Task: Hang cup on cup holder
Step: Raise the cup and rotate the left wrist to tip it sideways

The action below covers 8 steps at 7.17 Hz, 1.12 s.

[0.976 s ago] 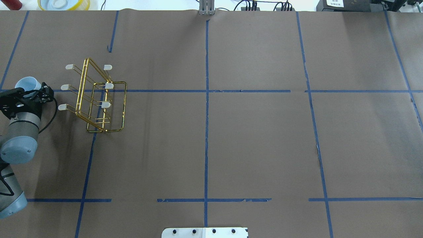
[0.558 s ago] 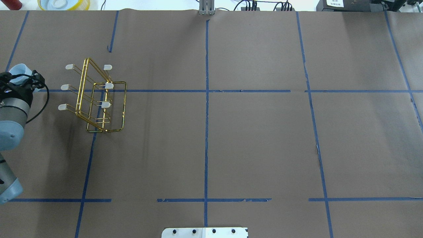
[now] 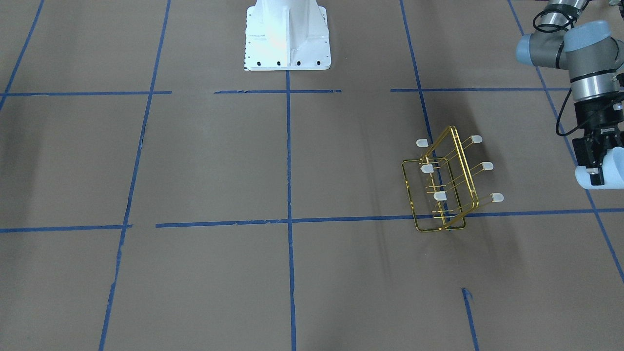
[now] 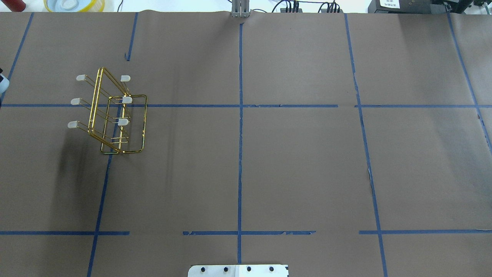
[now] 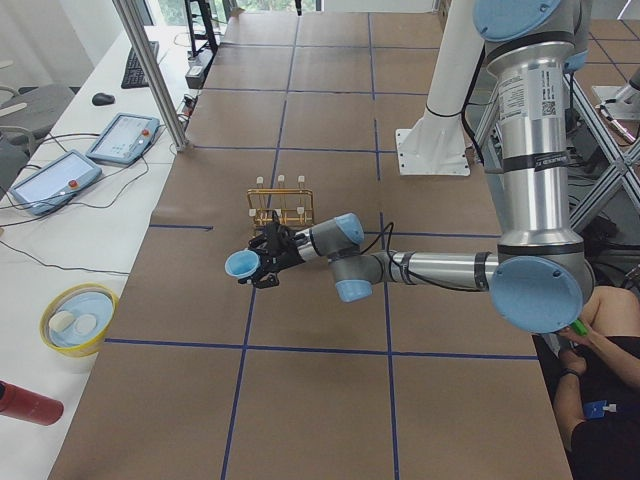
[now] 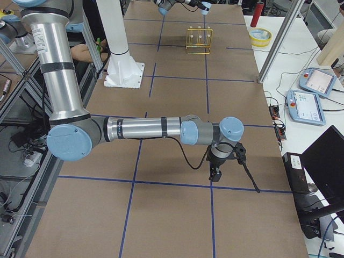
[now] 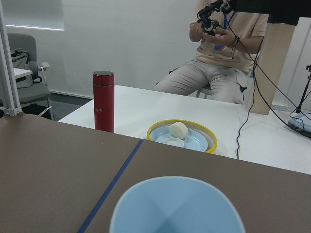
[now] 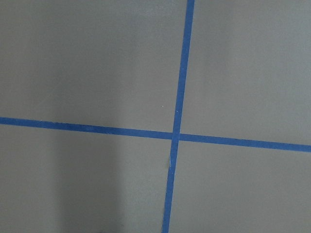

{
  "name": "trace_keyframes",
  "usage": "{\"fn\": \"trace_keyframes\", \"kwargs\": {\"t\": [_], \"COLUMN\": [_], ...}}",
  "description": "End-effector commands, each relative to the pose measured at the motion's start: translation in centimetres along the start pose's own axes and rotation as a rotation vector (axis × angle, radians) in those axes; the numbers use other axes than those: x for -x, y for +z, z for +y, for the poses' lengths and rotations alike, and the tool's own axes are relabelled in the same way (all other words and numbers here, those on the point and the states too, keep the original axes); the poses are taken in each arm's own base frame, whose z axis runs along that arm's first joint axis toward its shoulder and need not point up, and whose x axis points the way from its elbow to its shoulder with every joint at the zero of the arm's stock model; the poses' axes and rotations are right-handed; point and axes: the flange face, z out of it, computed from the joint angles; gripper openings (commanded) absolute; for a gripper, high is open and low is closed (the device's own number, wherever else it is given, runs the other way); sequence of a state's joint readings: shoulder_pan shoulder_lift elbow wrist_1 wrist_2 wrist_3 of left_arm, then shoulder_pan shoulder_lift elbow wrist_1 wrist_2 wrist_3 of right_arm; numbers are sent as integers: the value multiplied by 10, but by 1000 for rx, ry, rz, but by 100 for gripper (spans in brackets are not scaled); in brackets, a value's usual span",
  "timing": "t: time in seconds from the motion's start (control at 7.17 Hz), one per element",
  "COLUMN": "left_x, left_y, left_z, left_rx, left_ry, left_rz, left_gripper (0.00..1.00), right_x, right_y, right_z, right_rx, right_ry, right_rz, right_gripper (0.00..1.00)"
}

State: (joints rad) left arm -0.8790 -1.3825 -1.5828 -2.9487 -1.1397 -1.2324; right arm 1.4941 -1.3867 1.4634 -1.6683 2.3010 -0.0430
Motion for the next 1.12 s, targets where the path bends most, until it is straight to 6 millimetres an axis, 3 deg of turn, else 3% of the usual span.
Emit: {"fn": "trace_keyframes", "kwargs": {"t": [0.0, 0.28, 0.42, 0.7, 0.98], "left_x": [35, 35, 26, 6, -14], "left_y": [-48, -66, -73, -90, -107], "left_z": [-17, -20, -15, -4, -11], "left_rx": [-31, -18, 38, 164, 274], "left_ry": [-99, -449, -695, -1023, -1303], "left_rz": [156, 254, 320, 444, 542], "left_gripper": [0, 0, 0, 0, 0], "right_x": [0, 0, 1, 0, 0], "right_y": [0, 0, 1, 0, 0], "right_z": [0, 0, 0, 0, 0], "right_rx": [0, -1, 0, 1, -1], "right_ry": [0, -1, -2, 0, -1], "right_rz": [0, 0, 0, 0, 0], "right_gripper": [100, 100, 100, 100, 100]}}
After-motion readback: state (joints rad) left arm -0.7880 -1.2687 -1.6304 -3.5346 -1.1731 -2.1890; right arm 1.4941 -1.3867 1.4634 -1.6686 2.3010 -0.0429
